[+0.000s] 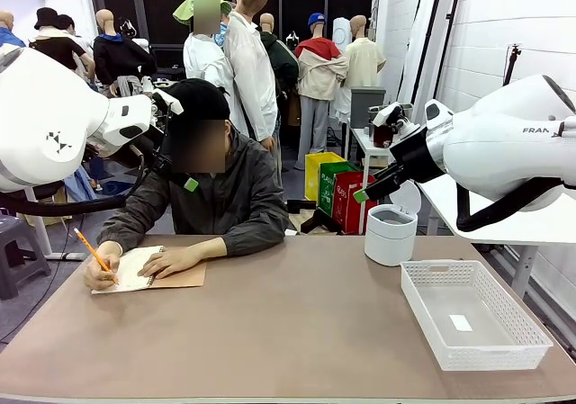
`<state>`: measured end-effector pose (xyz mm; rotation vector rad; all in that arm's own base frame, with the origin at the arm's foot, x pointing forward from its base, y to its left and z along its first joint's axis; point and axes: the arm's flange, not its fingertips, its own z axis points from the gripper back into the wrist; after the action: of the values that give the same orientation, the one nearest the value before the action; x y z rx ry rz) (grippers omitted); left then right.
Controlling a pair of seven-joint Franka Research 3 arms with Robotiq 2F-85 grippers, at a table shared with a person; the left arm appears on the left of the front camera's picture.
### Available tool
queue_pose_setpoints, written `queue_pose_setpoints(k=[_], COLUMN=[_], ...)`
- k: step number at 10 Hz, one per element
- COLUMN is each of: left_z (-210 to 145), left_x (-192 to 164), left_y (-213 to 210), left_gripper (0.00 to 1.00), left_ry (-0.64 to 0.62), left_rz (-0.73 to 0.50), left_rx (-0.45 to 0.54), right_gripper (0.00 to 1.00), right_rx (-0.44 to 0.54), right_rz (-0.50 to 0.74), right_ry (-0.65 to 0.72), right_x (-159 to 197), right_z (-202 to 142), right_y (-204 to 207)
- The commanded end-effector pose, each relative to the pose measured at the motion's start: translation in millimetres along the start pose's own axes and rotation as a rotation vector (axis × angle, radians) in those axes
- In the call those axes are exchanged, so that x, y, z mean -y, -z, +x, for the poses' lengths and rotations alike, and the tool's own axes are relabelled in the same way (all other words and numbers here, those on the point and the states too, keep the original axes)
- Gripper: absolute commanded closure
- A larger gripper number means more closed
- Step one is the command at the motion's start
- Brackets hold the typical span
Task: Sort the paper based on its condition.
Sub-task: If a person hands you a paper, place it in the Organizing basket , and if it's crumpled, put it in the Trash can.
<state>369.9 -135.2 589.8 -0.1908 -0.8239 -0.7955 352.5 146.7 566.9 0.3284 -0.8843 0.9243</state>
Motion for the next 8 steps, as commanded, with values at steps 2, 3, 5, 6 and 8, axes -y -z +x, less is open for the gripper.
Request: queue_pose_setpoints(k=[2, 3, 5, 6, 8], left_z=[-0.1, -0.1, -0.1, -0.1, -0.1], left_x=[0.1, 0.1, 0.1, 0.1, 0.1], left_y=[0.3, 0.3, 0.3, 0.3, 0.3], left_gripper=[0.00, 0.00, 0.00, 0.00, 0.00], left_ry=[-0.014, -0.014, -0.014, -0.014, -0.014], left_rz=[0.007, 0.007, 0.007, 0.007, 0.007], left_rx=[-0.004, -0.004, -0.004, -0.004, -0.004], right_gripper=[0.00, 0.00, 0.00, 0.00, 0.00], right_rx=[0.000, 0.000, 0.000, 0.000, 0.000], right_rz=[0.008, 0.008, 0.008, 0.008, 0.008], right_ry=[0.001, 0.001, 0.001, 0.001, 0.001], right_x=[-0.2, -0.2, -0.2, -0.2, -0.2], right_z=[-0.4, -0.4, -0.4, -0.4, -0.4], right_y=[0.1, 0.1, 0.1, 0.1, 0.1])
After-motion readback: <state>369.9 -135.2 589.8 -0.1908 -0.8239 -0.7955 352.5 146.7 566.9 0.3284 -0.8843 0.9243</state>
